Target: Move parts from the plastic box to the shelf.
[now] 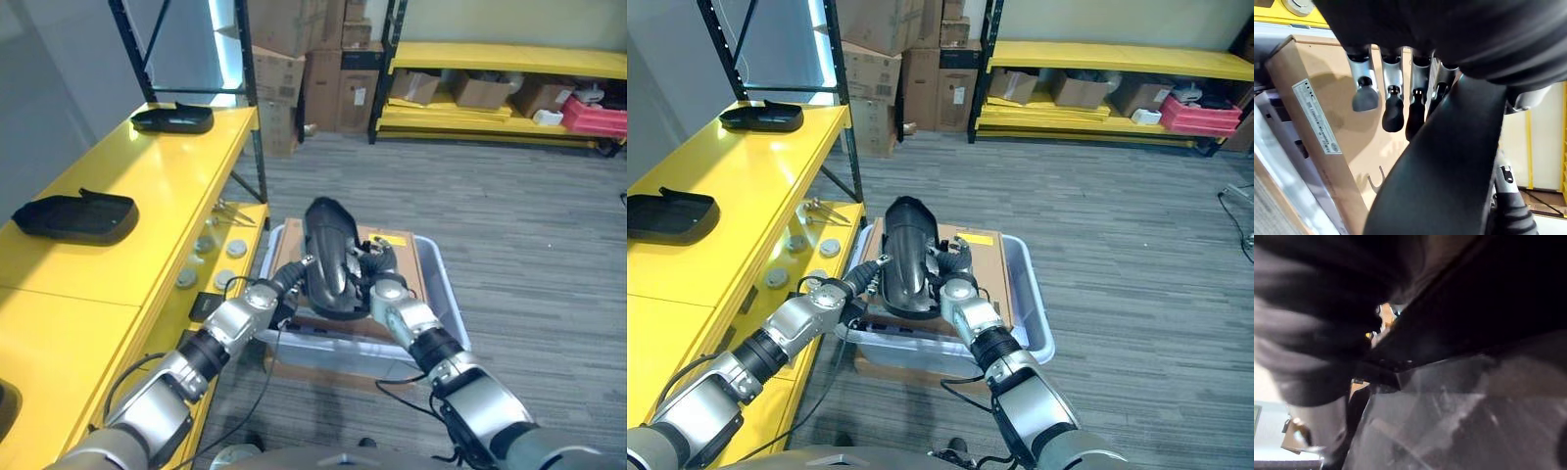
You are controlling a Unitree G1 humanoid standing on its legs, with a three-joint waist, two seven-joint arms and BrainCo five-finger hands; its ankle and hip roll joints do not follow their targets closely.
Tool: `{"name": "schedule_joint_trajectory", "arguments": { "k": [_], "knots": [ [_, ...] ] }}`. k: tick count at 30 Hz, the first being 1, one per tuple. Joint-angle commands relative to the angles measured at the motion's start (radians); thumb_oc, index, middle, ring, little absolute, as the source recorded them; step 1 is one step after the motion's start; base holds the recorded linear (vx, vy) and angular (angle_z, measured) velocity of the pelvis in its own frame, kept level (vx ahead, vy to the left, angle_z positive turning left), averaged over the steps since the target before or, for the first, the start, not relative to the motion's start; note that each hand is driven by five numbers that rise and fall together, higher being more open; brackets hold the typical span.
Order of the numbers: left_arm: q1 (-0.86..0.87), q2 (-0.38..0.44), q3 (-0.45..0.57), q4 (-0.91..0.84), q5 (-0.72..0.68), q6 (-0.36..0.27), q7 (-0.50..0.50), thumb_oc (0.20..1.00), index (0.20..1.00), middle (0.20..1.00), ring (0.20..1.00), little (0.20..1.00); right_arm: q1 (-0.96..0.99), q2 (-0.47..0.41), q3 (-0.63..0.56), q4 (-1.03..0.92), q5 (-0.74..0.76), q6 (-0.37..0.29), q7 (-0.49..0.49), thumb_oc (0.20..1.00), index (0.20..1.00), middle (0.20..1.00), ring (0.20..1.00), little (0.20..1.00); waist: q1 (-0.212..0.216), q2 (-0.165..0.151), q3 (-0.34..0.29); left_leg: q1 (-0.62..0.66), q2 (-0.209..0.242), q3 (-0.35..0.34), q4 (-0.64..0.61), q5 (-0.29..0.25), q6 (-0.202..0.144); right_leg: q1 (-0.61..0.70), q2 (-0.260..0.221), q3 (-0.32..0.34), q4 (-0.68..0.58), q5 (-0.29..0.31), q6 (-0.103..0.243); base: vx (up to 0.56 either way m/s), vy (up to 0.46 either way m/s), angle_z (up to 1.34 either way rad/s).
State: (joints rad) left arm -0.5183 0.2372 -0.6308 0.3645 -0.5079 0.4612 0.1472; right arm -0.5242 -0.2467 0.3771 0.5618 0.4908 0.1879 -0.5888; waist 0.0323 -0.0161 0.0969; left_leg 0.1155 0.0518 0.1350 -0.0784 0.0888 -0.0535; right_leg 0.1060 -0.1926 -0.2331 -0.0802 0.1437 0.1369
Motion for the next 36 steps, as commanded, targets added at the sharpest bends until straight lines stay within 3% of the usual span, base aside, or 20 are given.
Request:
{"name": "schedule_joint_trajectory", "arguments": {
  "k": [1, 5, 7, 14, 18, 24, 26, 28, 29, 31, 33, 35, 36],
  "knots": [
    [-0.133, -0.072, 0.063, -0.066, -0.066, -0.144, 0.037, 0.2, 0.2, 0.2, 0.2, 0.2, -0.092, -0.044, -0.038, -0.028, 0.038, -0.085, -0.015, 1.0, 1.0, 1.0, 1.0, 1.0, 0.027, 0.032, -0.03, 0.007, -0.001, -0.038, 0.016, -0.05, 0.029, 0.018, -0.023, -0.031, 0.066, -0.065, 0.065, 0.0, 0.0, 0.0],
    [-0.104, -0.02, 0.124, -0.082, -0.06, -0.162, 0.046, 0.2, 0.2, 0.2, 0.2, 0.2, -0.009, -0.103, -0.122, -0.089, 0.063, -0.115, 0.008, 1.0, 1.0, 1.0, 1.0, 1.0, 0.012, 0.028, -0.031, 0.008, 0.0, -0.029, 0.013, -0.049, 0.03, 0.015, -0.021, -0.025, 0.063, -0.065, 0.067, 0.0, 0.0, 0.0],
    [-0.062, 0.028, 0.182, -0.097, -0.056, -0.201, 0.046, 0.2, 0.2, 0.2, 0.2, 0.2, 0.095, -0.143, -0.207, -0.143, 0.07, -0.142, 0.021, 1.0, 1.0, 1.0, 1.0, 1.0, -0.006, 0.025, -0.031, 0.008, 0.0, -0.018, 0.011, -0.049, 0.033, 0.009, -0.019, -0.017, 0.062, -0.064, 0.069, 0.0, 0.0, 0.0],
    [0.015, 0.106, 0.282, -0.143, -0.052, -0.301, 0.044, 0.2, 0.2, 0.2, 0.2, 0.2, 0.338, -0.173, -0.366, -0.134, 0.066, -0.127, 0.044, 1.0, 1.0, 1.0, 1.0, 1.0, -0.041, 0.02, -0.032, 0.005, -0.006, 0.0, 0.005, -0.051, 0.041, -0.011, -0.017, 0.005, 0.063, -0.06, 0.075, -0.03, 0.009, -0.13],
    [0.04, 0.144, 0.345, -0.182, -0.082, -0.339, 0.057, 0.2, 0.2, 0.2, 0.2, 0.2, 0.445, -0.137, -0.413, -0.016, 0.042, -0.113, 0.081, 1.0, 1.0, 1.0, 1.0, 1.0, -0.056, 0.02, -0.032, 0.0, -0.015, 0.005, 0.002, -0.053, 0.047, -0.026, -0.022, 0.012, 0.074, -0.057, 0.081, -0.03, 0.012, -0.11],
    [0.056, 0.211, 0.433, -0.241, -0.069, -0.386, 0.052, 0.2, 0.2, 0.2, 0.2, 0.2, 0.528, -0.058, -0.419, 0.215, 0.061, -0.098, 0.183, 1.0, 1.0, 1.0, 1.0, 1.0, -0.036, 0.025, -0.034, -0.023, -0.041, -0.031, -0.007, -0.057, 0.064, -0.048, -0.033, 0.019, 0.114, -0.072, 0.088, -0.02, -0.012, -0.05],
    [0.049, 0.238, 0.45, -0.251, -0.073, -0.418, 0.034, 0.2, 0.2, 0.2, 0.2, 0.2, 0.553, -0.052, -0.423, 0.307, 0.009, -0.112, 0.246, 1.0, 1.0, 1.0, 1.0, 1.0, -0.038, 0.034, -0.037, -0.045, -0.047, -0.083, -0.009, -0.053, 0.071, -0.07, 0.003, 0.066, 0.141, -0.104, 0.068, -0.07, -0.071, 0.16],
    [0.047, 0.25, 0.46, -0.258, -0.07, -0.464, 0.014, 0.2, 0.2, 0.2, 0.2, 0.2, 0.596, -0.052, -0.414, 0.367, -0.017, -0.133, 0.282, 1.0, 1.0, 1.0, 1.0, 1.0, -0.061, 0.043, -0.042, -0.075, -0.058, -0.181, -0.009, -0.039, 0.07, -0.094, 0.087, 0.157, 0.163, -0.142, 0.024, -0.07, -0.102, 1.33],
    [0.051, 0.249, 0.467, -0.269, -0.068, -0.465, 0.016, 0.2, 0.2, 0.2, 0.2, 0.2, 0.603, -0.051, -0.408, 0.371, -0.024, -0.136, 0.29, 1.0, 1.0, 1.0, 1.0, 1.0, -0.062, 0.042, -0.041, -0.079, -0.06, -0.196, -0.009, -0.036, 0.067, -0.093, 0.095, 0.158, 0.16, -0.144, 0.019, -0.1, -0.161, 2.89],
    [0.141, 0.268, 0.547, -0.362, -0.031, -0.51, 0.064, 0.2, 0.2, 0.2, 0.2, 0.2, 0.624, -0.051, -0.348, 0.36, -0.093, -0.135, 0.305, 1.0, 1.0, 1.0, 1.0, 1.0, -0.031, 0.039, -0.024, -0.11, -0.058, -0.258, -0.009, -0.009, 0.046, -0.086, 0.132, 0.145, 0.142, -0.148, -0.011, -0.17, -0.2, 2.11],
    [0.282, 0.313, 0.698, -0.476, -0.005, -0.552, 0.074, 0.2, 0.2, 0.2, 0.2, 0.2, 0.634, -0.072, -0.287, 0.291, -0.178, -0.101, 0.292, 1.0, 1.0, 1.0, 1.0, 1.0, 0.028, 0.039, 0.0, -0.152, -0.044, -0.285, -0.009, 0.029, 0.01, -0.067, 0.152, 0.097, 0.099, -0.139, -0.027, -0.19, -0.15, 1.12],
    [0.325, 0.319, 0.742, -0.51, -0.002, -0.556, 0.091, 0.2, 0.2, 0.2, 0.2, 0.2, 0.638, -0.08, -0.279, 0.279, -0.194, -0.074, 0.3, 1.0, 1.0, 1.0, 1.0, 1.0, 0.045, 0.039, 0.008, -0.173, -0.04, -0.28, -0.008, 0.044, -0.002, -0.059, 0.154, 0.076, 0.085, -0.136, -0.029, -0.11, -0.046, 0.73],
    [0.367, 0.319, 0.792, -0.545, 0.01, -0.554, 0.09, 0.2, 0.2, 0.2, 0.2, 0.2, 0.651, -0.082, -0.284, 0.274, -0.21, -0.051, 0.3, 1.0, 1.0, 1.0, 1.0, 1.0, 0.063, 0.039, 0.022, -0.201, -0.028, -0.224, 0.002, 0.056, -0.016, -0.042, 0.148, 0.023, 0.074, -0.134, -0.03, -0.1, -0.02, 0.85]
  ]
}}
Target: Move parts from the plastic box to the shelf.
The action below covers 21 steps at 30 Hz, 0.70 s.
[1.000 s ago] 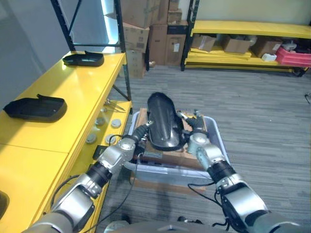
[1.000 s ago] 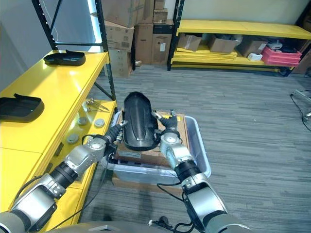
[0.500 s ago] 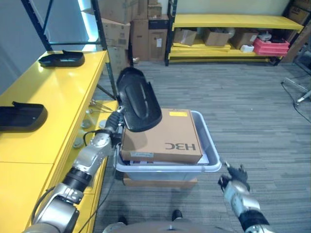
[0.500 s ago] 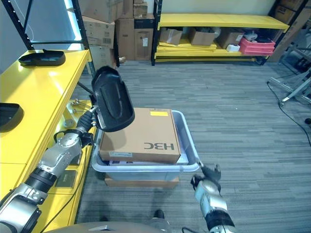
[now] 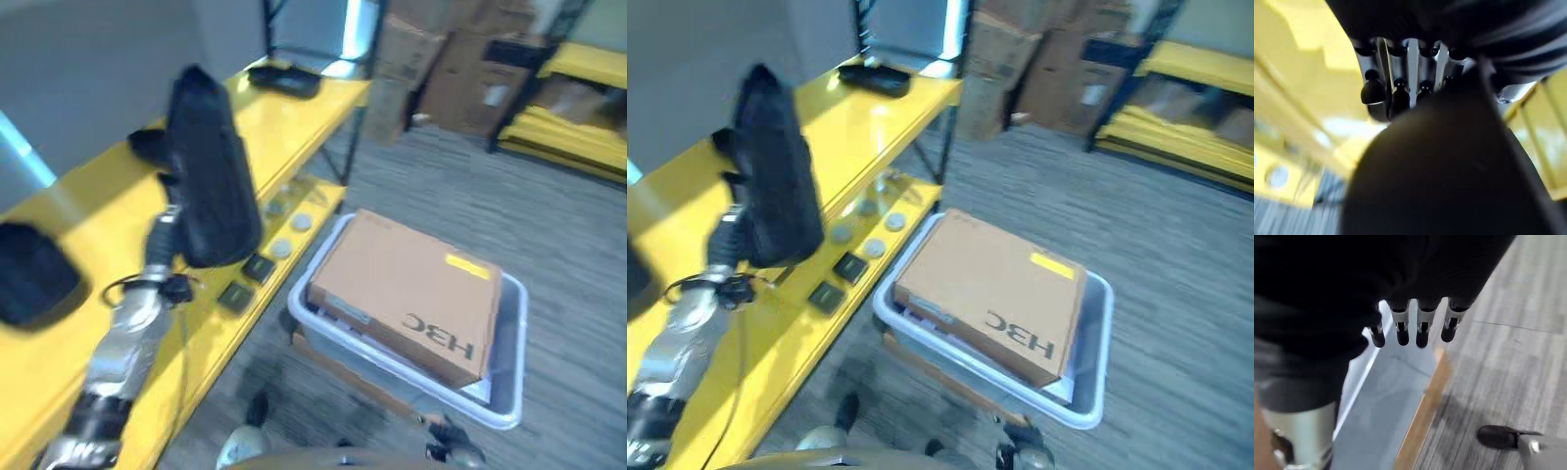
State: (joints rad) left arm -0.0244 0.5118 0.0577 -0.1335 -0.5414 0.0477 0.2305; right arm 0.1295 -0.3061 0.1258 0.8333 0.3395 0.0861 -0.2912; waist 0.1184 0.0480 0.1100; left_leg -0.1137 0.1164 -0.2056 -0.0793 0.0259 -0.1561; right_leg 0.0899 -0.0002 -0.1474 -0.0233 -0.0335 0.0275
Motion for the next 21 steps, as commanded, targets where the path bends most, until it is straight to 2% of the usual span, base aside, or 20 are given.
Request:
{"name": "schedule_joint_trajectory", "arguments": {
  "k": [1, 2, 3, 7, 8, 11, 13, 15, 16, 18, 19, 20, 21],
  "knots": [
    [-0.122, 0.044, 0.11, -0.05, 0.048, -0.141, 0.014, 0.2, 0.2, 0.2, 0.2, 0.2, 0.0, -0.023, -0.034, 0.002, -0.067, 0.051, 0.0, 1.0, 1.0, 1.0, 1.0, 1.0, -0.023, -0.025, 0.01, 0.025, -0.091, 0.125, 0.004, 0.121, 0.084, -0.024, -0.045, -0.071, 0.016, 0.043, 0.079, -0.1, 0.004, 0.99],
    [-0.106, 0.037, 0.13, -0.058, 0.055, -0.145, 0.019, 0.2, 0.2, 0.2, 0.2, 0.2, 0.012, -0.022, -0.04, 0.01, -0.101, 0.06, -0.002, 1.0, 1.0, 1.0, 1.0, 1.0, -0.019, -0.024, 0.021, 0.011, -0.078, 0.176, 0.009, 0.13, 0.074, -0.013, -0.05, -0.111, 0.013, 0.042, 0.079, -0.07, 0.041, 1.05],
    [-0.085, 0.03, 0.158, -0.058, 0.073, -0.153, 0.006, 0.2, 0.2, 0.2, 0.2, 0.2, 0.036, -0.015, -0.059, 0.05, -0.118, 0.048, -0.001, 1.0, 1.0, 1.0, 1.0, 1.0, -0.018, -0.021, 0.036, -0.008, -0.056, 0.276, 0.023, 0.147, 0.061, 0.005, -0.061, -0.175, 0.014, 0.042, 0.081, -0.07, 0.073, 1.05],
    [-0.042, 0.038, 0.195, -0.057, 0.07, -0.182, -0.004, 0.2, 0.2, 0.2, 0.2, 0.2, 0.058, 0.0, -0.051, 0.111, -0.157, 0.026, 0.004, 1.0, 1.0, 1.0, 1.0, 1.0, -0.023, -0.009, 0.042, -0.023, -0.037, 0.424, 0.042, 0.157, 0.062, 0.013, -0.082, -0.271, 0.041, 0.033, 0.08, 0.01, 0.098, 1.78],
    [-0.036, 0.038, 0.198, -0.055, 0.076, -0.189, -0.003, 0.2, 0.2, 0.2, 0.2, 0.2, 0.058, 0.0, -0.044, 0.114, -0.161, 0.027, 0.002, 1.0, 1.0, 1.0, 1.0, 1.0, -0.025, -0.011, 0.038, -0.013, -0.041, 0.424, 0.032, 0.145, 0.052, 0.02, -0.086, -0.267, 0.046, 0.015, 0.088, 0.12, 0.123, 0.76],
    [-0.004, 0.048, 0.224, -0.069, 0.053, -0.201, -0.005, 0.2, 0.2, 0.2, 0.2, 0.2, 0.044, 0.003, -0.019, 0.129, -0.188, 0.035, 0.006, 1.0, 1.0, 1.0, 1.0, 1.0, -0.006, -0.004, 0.039, -0.011, -0.054, 0.433, 0.023, 0.147, 0.057, 0.026, -0.096, -0.284, 0.07, -0.003, 0.086, 0.12, 0.14, 1.09],
    [0.038, 0.055, 0.259, -0.082, 0.049, -0.207, -0.017, 0.2, 0.2, 0.2, 0.2, 0.2, 0.029, 0.005, 0.0, 0.119, -0.19, 0.048, -0.002, 1.0, 1.0, 1.0, 1.0, 1.0, 0.026, -0.001, 0.034, -0.001, -0.079, 0.416, 0.033, 0.122, 0.073, 0.037, -0.11, -0.295, 0.092, -0.023, 0.086, 0.19, 0.153, 0.14],
    [0.046, 0.057, 0.267, -0.082, 0.043, -0.208, -0.024, 0.2, 0.2, 0.2, 0.2, 0.2, 0.023, 0.007, 0.005, 0.118, -0.185, 0.051, -0.004, 1.0, 1.0, 1.0, 1.0, 1.0, 0.033, -0.002, 0.031, 0.005, -0.087, 0.409, 0.037, 0.111, 0.08, 0.04, -0.116, -0.296, 0.101, -0.031, 0.087, 0.17, 0.14, 0.21],
    [0.057, 0.066, 0.285, -0.082, 0.044, -0.201, -0.041, 0.2, 0.2, 0.2, 0.2, 0.2, 0.01, 0.015, 0.016, 0.099, -0.183, 0.066, -0.008, 1.0, 1.0, 1.0, 1.0, 1.0, 0.05, -0.002, 0.023, 0.019, -0.103, 0.386, 0.045, 0.085, 0.101, 0.044, -0.134, -0.298, 0.138, -0.055, 0.09, 0.22, 0.196, 0.28],
    [0.059, 0.071, 0.29, -0.082, 0.04, -0.198, -0.05, 0.2, 0.2, 0.2, 0.2, 0.2, 0.009, 0.018, 0.017, 0.089, -0.183, 0.069, -0.009, 1.0, 1.0, 1.0, 1.0, 1.0, 0.056, -0.002, 0.021, 0.024, -0.11, 0.377, 0.051, 0.075, 0.111, 0.044, -0.144, -0.297, 0.16, -0.068, 0.093, 0.2, 0.19, 0.21],
    [0.059, 0.081, 0.294, -0.079, 0.038, -0.189, -0.065, 0.2, 0.2, 0.2, 0.2, 0.2, 0.012, 0.025, 0.015, 0.074, -0.176, 0.075, -0.008, 1.0, 1.0, 1.0, 1.0, 1.0, 0.064, -0.006, 0.018, 0.03, -0.131, 0.359, 0.062, 0.058, 0.134, 0.041, -0.171, -0.288, 0.232, -0.086, 0.106, 0.19, 0.195, 0.17],
    [0.056, 0.084, 0.294, -0.077, 0.037, -0.185, -0.067, 0.2, 0.2, 0.2, 0.2, 0.2, 0.012, 0.027, 0.014, 0.071, -0.179, 0.078, -0.007, 1.0, 1.0, 1.0, 1.0, 1.0, 0.063, -0.007, 0.018, 0.033, -0.139, 0.354, 0.063, 0.053, 0.142, 0.037, -0.182, -0.282, 0.261, -0.078, 0.113, 0.23, 0.271, 0.18],
    [0.044, 0.09, 0.288, -0.069, 0.034, -0.178, -0.067, 0.2, 0.2, 0.2, 0.2, 0.2, 0.015, 0.029, 0.009, 0.068, -0.183, 0.08, -0.004, 1.0, 1.0, 1.0, 1.0, 1.0, 0.059, -0.007, 0.019, 0.039, -0.158, 0.346, 0.066, 0.044, 0.161, 0.023, -0.214, -0.264, 0.34, -0.054, 0.129, 0.15, 0.224, 0.25]
  ]
}}
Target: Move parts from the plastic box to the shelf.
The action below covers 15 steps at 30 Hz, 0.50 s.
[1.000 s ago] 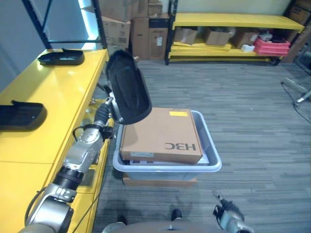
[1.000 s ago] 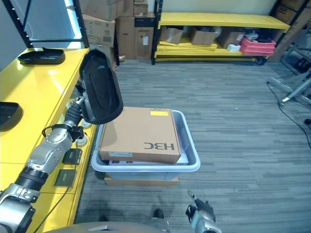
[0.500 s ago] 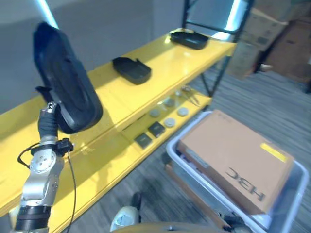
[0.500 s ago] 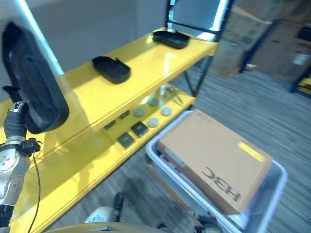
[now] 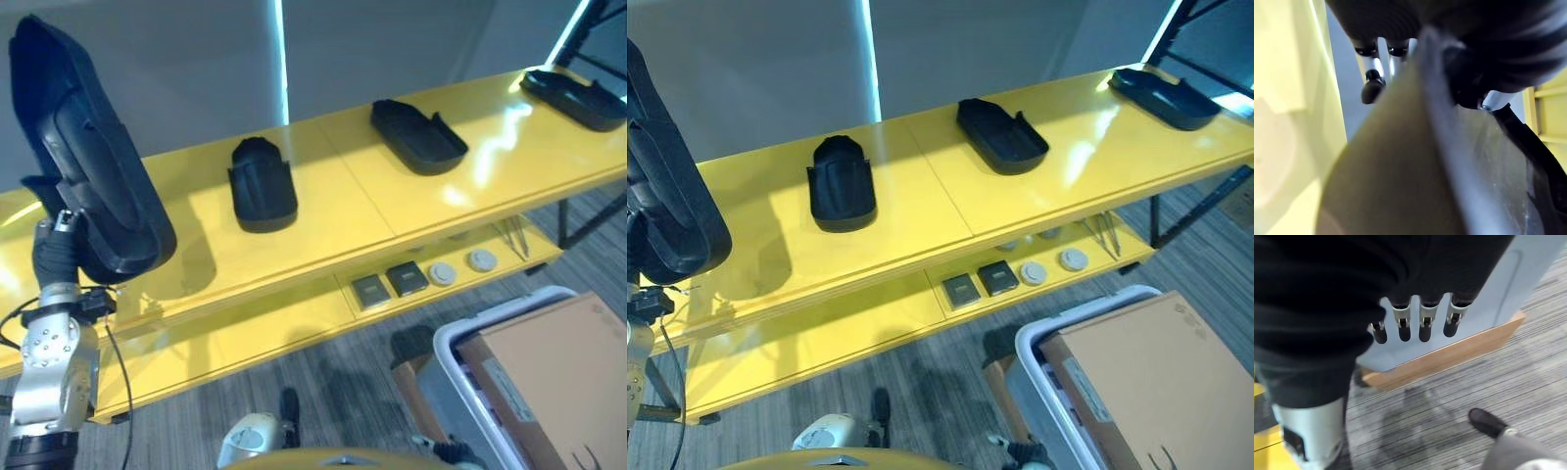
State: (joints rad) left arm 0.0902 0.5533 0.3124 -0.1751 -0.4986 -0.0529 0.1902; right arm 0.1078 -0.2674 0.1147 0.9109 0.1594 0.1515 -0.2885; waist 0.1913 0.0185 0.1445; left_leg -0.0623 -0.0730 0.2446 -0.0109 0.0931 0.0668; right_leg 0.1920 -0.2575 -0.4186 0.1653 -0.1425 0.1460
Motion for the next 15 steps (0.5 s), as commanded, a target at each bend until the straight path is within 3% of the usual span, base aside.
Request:
{"name": "schedule_joint_trajectory", "arguments": {
  "k": [1, 2, 4, 5, 6, 7, 9, 12, 15],
  "knots": [
    [-0.084, 0.052, 0.025, -0.019, -0.007, -0.073, -0.023, 0.2, 0.2, 0.2, 0.2, 0.2, 0.038, -0.008, 0.016, -0.008, -0.001, 0.01, -0.004, 1.0, 1.0, 1.0, 1.0, 1.0, -0.017, 0.022, -0.014, -0.01, 0.015, -0.107, 0.0, -0.029, -0.047, -0.101, 0.016, 0.025, 0.22, 0.072, 0.024, 0.2, 0.304, 0.38],
    [-0.102, 0.055, 0.003, -0.005, 0.006, -0.068, -0.018, 0.2, 0.2, 0.2, 0.2, 0.2, 0.044, -0.003, 0.009, -0.001, 0.003, -0.002, -0.004, 1.0, 1.0, 1.0, 1.0, 1.0, -0.038, 0.033, -0.005, 0.007, -0.002, -0.122, 0.003, -0.04, -0.028, -0.144, -0.007, 0.063, 0.343, 0.131, 0.035, 0.18, 0.29, 0.38],
    [-0.123, 0.061, -0.022, 0.016, 0.009, -0.071, -0.011, 0.2, 0.2, 0.2, 0.2, 0.2, 0.046, -0.002, 0.001, -0.003, 0.011, -0.003, -0.003, 1.0, 1.0, 1.0, 1.0, 1.0, -0.059, 0.04, 0.003, 0.027, -0.024, -0.135, -0.006, -0.048, -0.006, -0.207, -0.016, 0.126, 0.485, 0.156, 0.045, 0.08, 0.211, 0.48],
    [-0.137, 0.064, -0.043, 0.028, 0.011, -0.074, -0.003, 0.2, 0.2, 0.2, 0.2, 0.2, 0.044, -0.004, -0.006, -0.001, 0.01, -0.004, 0.0, 1.0, 1.0, 1.0, 1.0, 1.0, -0.086, 0.066, 0.014, 0.041, -0.014, -0.141, -0.017, -0.032, 0.006, -0.295, 0.028, 0.167, 0.565, 0.202, 0.022, 0.0, 0.04, 1.04],
    [-0.167, 0.064, -0.087, 0.036, 0.022, -0.067, 0.016, 0.2, 0.2, 0.2, 0.2, 0.2, 0.036, -0.011, -0.014, 0.033, 0.008, -0.028, 0.02, 1.0, 1.0, 1.0, 1.0, 1.0, -0.133, 0.076, 0.031, 0.08, -0.019, -0.188, -0.045, -0.031, 0.003, -0.391, 0.108, 0.231, 0.533, 0.217, 0.002, 0.01, -0.026, 0.9],
    [-0.177, 0.061, -0.099, 0.037, 0.024, -0.063, 0.021, 0.2, 0.2, 0.2, 0.2, 0.2, 0.032, -0.011, -0.015, 0.046, 0.01, -0.036, 0.026, 1.0, 1.0, 1.0, 1.0, 1.0, -0.143, 0.074, 0.035, 0.088, -0.022, -0.202, -0.048, -0.033, 0.002, -0.4, 0.124, 0.241, 0.49, 0.22, -0.002, 0.11, -0.171, 0.65],
    [-0.21, 0.049, -0.135, 0.034, 0.039, -0.044, 0.023, 0.2, 0.2, 0.2, 0.2, 0.2, 0.018, -0.013, -0.02, 0.087, 0.028, -0.065, 0.035, 1.0, 1.0, 1.0, 1.0, 1.0, -0.173, 0.05, 0.042, 0.11, -0.039, -0.264, -0.054, -0.05, -0.006, -0.38, 0.167, 0.273, 0.218, 0.225, -0.005, 0.13, -0.23, 0.78],
    [-0.196, 0.035, -0.146, 0.03, 0.044, -0.047, 0.024, 0.2, 0.2, 0.2, 0.2, 0.2, 0.02, -0.012, -0.019, 0.062, 0.02, -0.038, 0.039, 1.0, 1.0, 1.0, 1.0, 1.0, -0.195, 0.025, 0.039, 0.125, -0.041, -0.301, -0.042, -0.071, -0.006, -0.362, 0.208, 0.324, 0.07, 0.266, 0.004, 0.15, -0.199, 1.31],
    [-0.178, 0.018, -0.148, 0.017, 0.046, -0.046, 0.018, 0.2, 0.2, 0.2, 0.2, 0.2, 0.01, -0.029, -0.014, 0.083, 0.029, -0.043, 0.055, 1.0, 1.0, 1.0, 1.0, 1.0, -0.177, 0.009, 0.024, 0.122, -0.031, -0.304, -0.045, -0.053, -0.027, -0.279, 0.221, 0.302, -0.047, 0.228, -0.015, 0.1, -0.185, 0.61]
  ]
}}
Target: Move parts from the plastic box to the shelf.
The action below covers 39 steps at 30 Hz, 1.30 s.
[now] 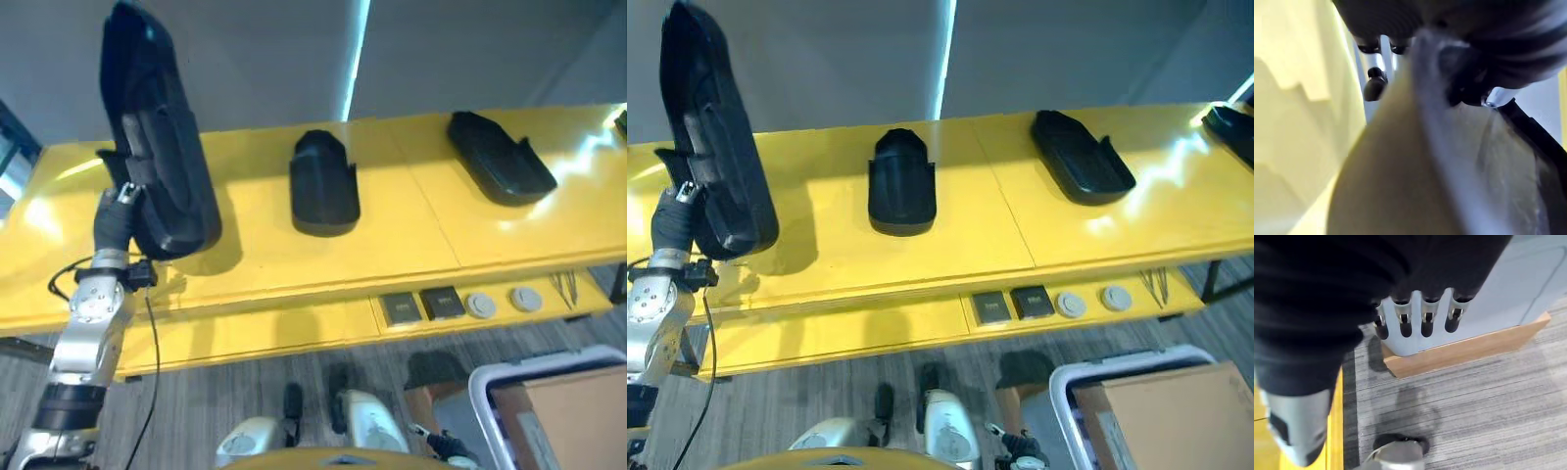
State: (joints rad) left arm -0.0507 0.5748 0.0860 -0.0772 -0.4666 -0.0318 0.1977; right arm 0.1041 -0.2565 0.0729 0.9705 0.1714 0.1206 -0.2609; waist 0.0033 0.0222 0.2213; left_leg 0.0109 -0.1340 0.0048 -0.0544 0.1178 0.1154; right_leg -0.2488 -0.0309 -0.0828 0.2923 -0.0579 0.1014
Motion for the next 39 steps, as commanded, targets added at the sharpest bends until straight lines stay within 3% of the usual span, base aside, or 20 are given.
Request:
{"name": "schedule_joint_trajectory", "arguments": {
  "k": [1, 5, 7, 8, 9, 10, 13, 15, 16, 17, 21, 25, 28, 30, 33, 35, 39],
  "knots": [
    [-0.036, -0.022, 0.074, -0.099, 0.036, -0.036, 0.024, 0.2, 0.2, 0.2, 0.2, 0.2, -0.006, -0.05, 0.026, 0.069, 0.022, -0.033, 0.032, 1.0, 1.0, 1.0, 1.0, 1.0, 0.028, -0.006, -0.072, 0.036, 0.038, -0.06, 0.004, -0.071, -0.087, 0.217, 0.005, -0.031, -0.246, 0.141, 0.019, 0.08, -0.151, 0.27],
    [-0.037, -0.033, 0.075, -0.104, 0.057, 0.025, 0.059, 0.2, 0.2, 0.2, 0.2, 0.2, -0.013, -0.061, 0.031, 0.063, 0.003, -0.004, 0.029, 1.0, 1.0, 1.0, 1.0, 1.0, 0.031, -0.018, -0.088, 0.018, 0.046, -0.037, 0.037, -0.082, -0.1, 0.254, 0.013, -0.019, -0.296, 0.139, 0.008, 0.09, -0.087, -0.02],
    [-0.048, -0.039, 0.067, -0.078, 0.064, 0.052, 0.065, 0.2, 0.2, 0.2, 0.2, 0.2, 0.006, -0.068, 0.02, 0.045, -0.016, 0.009, 0.02, 1.0, 1.0, 1.0, 1.0, 1.0, 0.014, -0.029, -0.086, -0.024, 0.067, 0.062, 0.122, -0.106, -0.119, 0.266, -0.005, -0.05, -0.311, 0.139, 0.006, 0.02, -0.039, -0.19],
    [-0.051, -0.039, 0.065, -0.072, 0.062, 0.053, 0.063, 0.2, 0.2, 0.2, 0.2, 0.2, 0.009, -0.069, 0.019, 0.043, -0.014, 0.01, 0.017, 1.0, 1.0, 1.0, 1.0, 1.0, 0.011, -0.031, -0.085, -0.033, 0.073, 0.078, 0.136, -0.109, -0.122, 0.267, -0.008, -0.056, -0.312, 0.14, 0.006, -0.04, -0.01, 0.02],
    [-0.065, -0.042, 0.052, -0.048, 0.06, 0.052, 0.059, 0.2, 0.2, 0.2, 0.2, 0.2, 0.022, -0.079, 0.007, 0.038, 0.006, 0.007, 0.008, 1.0, 1.0, 1.0, 1.0, 1.0, -0.004, -0.043, -0.078, -0.068, 0.118, 0.138, 0.187, -0.107, -0.141, 0.271, -0.028, -0.077, -0.318, 0.144, 0.005, -0.06, 0.01, 0.17],
    [-0.074, -0.044, 0.044, -0.037, 0.062, 0.048, 0.062, 0.2, 0.2, 0.2, 0.2, 0.2, 0.025, -0.084, 0.002, 0.038, 0.015, 0.006, 0.005, 1.0, 1.0, 1.0, 1.0, 1.0, -0.01, -0.043, -0.076, -0.084, 0.137, 0.147, 0.206, -0.107, -0.148, 0.267, -0.033, -0.082, -0.319, 0.145, 0.004, -0.08, 0.054, 0.41],
    [-0.086, -0.035, 0.039, 0.01, 0.068, 0.036, 0.047, 0.2, 0.2, 0.2, 0.2, 0.2, 0.025, -0.111, -0.036, 0.071, 0.01, -0.011, 0.025, 1.0, 1.0, 1.0, 1.0, 1.0, -0.027, -0.022, -0.067, -0.07, 0.242, 0.124, 0.149, -0.047, -0.184, 0.252, -0.053, -0.074, -0.312, 0.14, 0.004, -0.01, 0.221, 0.34],
    [-0.086, -0.029, 0.042, 0.02, 0.066, 0.035, 0.035, 0.2, 0.2, 0.2, 0.2, 0.2, 0.027, -0.117, -0.043, 0.079, 0.003, -0.017, 0.033, 1.0, 1.0, 1.0, 1.0, 1.0, -0.031, -0.015, -0.066, -0.053, 0.269, 0.118, 0.113, -0.025, -0.195, 0.255, -0.057, -0.069, -0.311, 0.135, 0.005, 0.03, 0.26, -0.11],
    [-0.09, -0.021, 0.048, 0.033, 0.07, 0.041, 0.012, 0.2, 0.2, 0.2, 0.2, 0.2, 0.037, -0.13, -0.057, 0.083, 0.003, -0.026, 0.038, 1.0, 1.0, 1.0, 1.0, 1.0, -0.041, -0.001, -0.065, -0.046, 0.322, 0.109, 0.082, 0.028, -0.217, 0.262, -0.073, -0.058, -0.304, 0.124, 0.007, 0.06, 0.374, -0.14],
    [-0.092, -0.017, 0.048, 0.042, 0.075, 0.045, 0.003, 0.2, 0.2, 0.2, 0.2, 0.2, 0.038, -0.134, -0.062, 0.085, 0.01, -0.027, 0.041, 1.0, 1.0, 1.0, 1.0, 1.0, -0.046, 0.003, -0.065, -0.034, 0.326, 0.103, 0.073, 0.018, -0.219, 0.263, -0.085, -0.054, -0.299, 0.12, 0.012, 0.06, 0.376, -0.06],
    [-0.116, 0.01, 0.041, 0.071, 0.082, 0.075, 0.013, 0.2, 0.2, 0.2, 0.2, 0.2, 0.037, -0.124, -0.07, 0.067, 0.022, -0.007, 0.039, 1.0, 1.0, 1.0, 1.0, 1.0, -0.061, 0.025, -0.07, 0.017, 0.305, 0.128, 0.04, -0.021, -0.216, 0.254, -0.14, -0.052, -0.268, 0.128, 0.044, 0.08, 0.39, 0.03],
    [-0.166, 0.049, 0.021, 0.132, 0.101, 0.128, 0.021, 0.2, 0.2, 0.2, 0.2, 0.2, 0.043, -0.084, -0.05, 0.031, -0.019, -0.009, 0.054, 1.0, 1.0, 1.0, 1.0, 1.0, -0.066, 0.023, -0.068, 0.021, 0.217, 0.123, 0.08, -0.095, -0.165, 0.247, -0.222, -0.019, -0.249, 0.162, 0.101, 0.06, 0.334, -0.09],
    [-0.174, 0.068, 0.015, 0.157, 0.09, 0.175, 0.035, 0.2, 0.2, 0.2, 0.2, 0.2, 0.052, -0.064, -0.039, 0.001, -0.024, -0.013, 0.049, 1.0, 1.0, 1.0, 1.0, 1.0, -0.066, 0.024, -0.061, 0.022, 0.172, 0.125, 0.096, -0.126, -0.136, 0.229, -0.264, -0.021, -0.221, 0.186, 0.112, 0.0, 0.224, -0.27],
    [-0.16, 0.089, 0.027, 0.205, 0.116, 0.194, 0.021, 0.2, 0.2, 0.2, 0.2, 0.2, 0.063, -0.053, -0.038, -0.028, -0.05, -0.008, 0.059, 1.0, 1.0, 1.0, 1.0, 1.0, -0.071, 0.029, -0.06, 0.029, 0.158, 0.139, 0.091, -0.135, -0.119, 0.213, -0.243, -0.022, -0.183, 0.165, 0.106, -0.02, 0.149, -0.27],
    [-0.155, 0.125, 0.035, 0.246, 0.149, 0.218, 0.017, 0.2, 0.2, 0.2, 0.2, 0.2, 0.076, -0.061, -0.025, -0.053, -0.097, -0.008, 0.083, 1.0, 1.0, 1.0, 1.0, 1.0, -0.072, 0.028, -0.06, 0.032, 0.155, 0.157, 0.085, -0.134, -0.118, 0.213, -0.215, -0.044, -0.189, 0.148, 0.104, 0.0, 0.025, -0.27],
    [-0.198, 0.177, 0.005, 0.352, 0.168, 0.267, -0.011, 0.2, 0.2, 0.2, 0.2, 0.2, 0.071, -0.085, 0.005, -0.062, -0.108, 0.007, 0.091, 1.0, 1.0, 1.0, 1.0, 1.0, -0.078, 0.02, -0.069, 0.037, 0.169, 0.171, 0.073, -0.127, -0.12, 0.225, -0.193, -0.044, -0.235, 0.157, 0.103, 0.01, -0.124, -0.25],
    [-0.296, 0.199, -0.059, 0.485, 0.18, 0.321, -0.003, 0.2, 0.2, 0.2, 0.2, 0.2, 0.06, -0.121, 0.021, -0.054, -0.109, 0.025, 0.113, 1.0, 1.0, 1.0, 1.0, 1.0, -0.094, 0.014, -0.082, 0.047, 0.203, 0.192, 0.045, -0.101, -0.143, 0.248, -0.165, -0.046, -0.285, 0.16, 0.094, 0.03, -0.115, -0.04]
  ]
}}
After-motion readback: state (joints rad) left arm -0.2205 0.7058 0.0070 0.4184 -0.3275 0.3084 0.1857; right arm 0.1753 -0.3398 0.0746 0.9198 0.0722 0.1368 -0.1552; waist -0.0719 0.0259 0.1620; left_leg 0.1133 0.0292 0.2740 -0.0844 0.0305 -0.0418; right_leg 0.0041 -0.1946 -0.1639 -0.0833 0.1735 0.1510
